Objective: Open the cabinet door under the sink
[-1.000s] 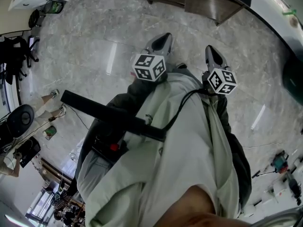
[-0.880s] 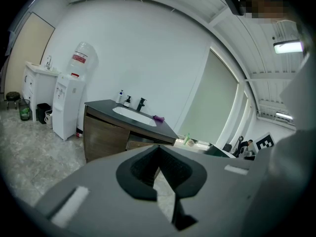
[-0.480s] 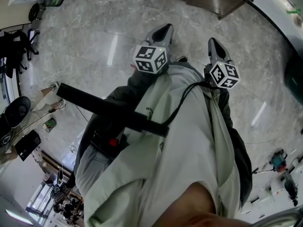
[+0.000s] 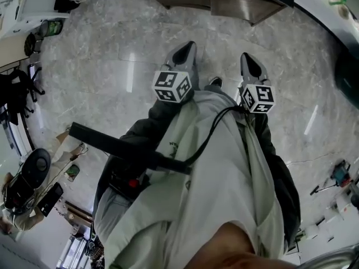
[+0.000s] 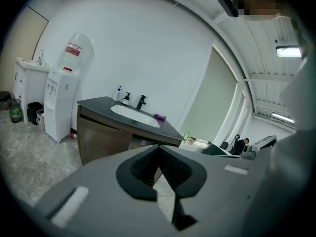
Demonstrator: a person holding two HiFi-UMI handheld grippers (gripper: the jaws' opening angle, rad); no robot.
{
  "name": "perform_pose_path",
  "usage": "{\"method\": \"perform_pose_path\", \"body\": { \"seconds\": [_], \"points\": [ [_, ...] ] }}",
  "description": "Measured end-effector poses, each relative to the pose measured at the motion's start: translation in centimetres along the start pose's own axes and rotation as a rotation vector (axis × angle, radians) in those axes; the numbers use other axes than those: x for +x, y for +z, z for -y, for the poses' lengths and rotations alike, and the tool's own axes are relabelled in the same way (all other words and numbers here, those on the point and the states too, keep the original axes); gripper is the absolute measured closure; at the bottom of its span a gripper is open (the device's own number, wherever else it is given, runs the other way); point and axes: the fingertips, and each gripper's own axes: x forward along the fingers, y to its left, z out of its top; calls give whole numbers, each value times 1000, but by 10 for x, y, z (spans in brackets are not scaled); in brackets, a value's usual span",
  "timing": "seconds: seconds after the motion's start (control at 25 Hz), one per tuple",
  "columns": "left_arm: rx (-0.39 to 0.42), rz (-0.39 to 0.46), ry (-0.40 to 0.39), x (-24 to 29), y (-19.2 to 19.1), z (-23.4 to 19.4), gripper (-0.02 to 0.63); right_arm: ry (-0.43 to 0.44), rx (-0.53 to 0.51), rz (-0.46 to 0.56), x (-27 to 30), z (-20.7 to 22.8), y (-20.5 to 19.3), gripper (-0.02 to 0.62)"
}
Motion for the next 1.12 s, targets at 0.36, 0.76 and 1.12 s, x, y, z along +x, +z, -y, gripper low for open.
{"method": "perform_pose_path", "body": {
  "seconds": [0.36, 0.76, 1.12],
  "points": [
    [-31, -81, -52, 69, 23, -85, 600, -34, -449, -141, 151, 5, 25, 595],
    [-94, -108, 3, 175, -30, -192, 600, -241, -249, -87, 273, 48, -40, 442],
    [-91, -163, -26, 206, -92, -234, 600, -499, -37, -84, 323, 84, -114, 387]
  ]
}}
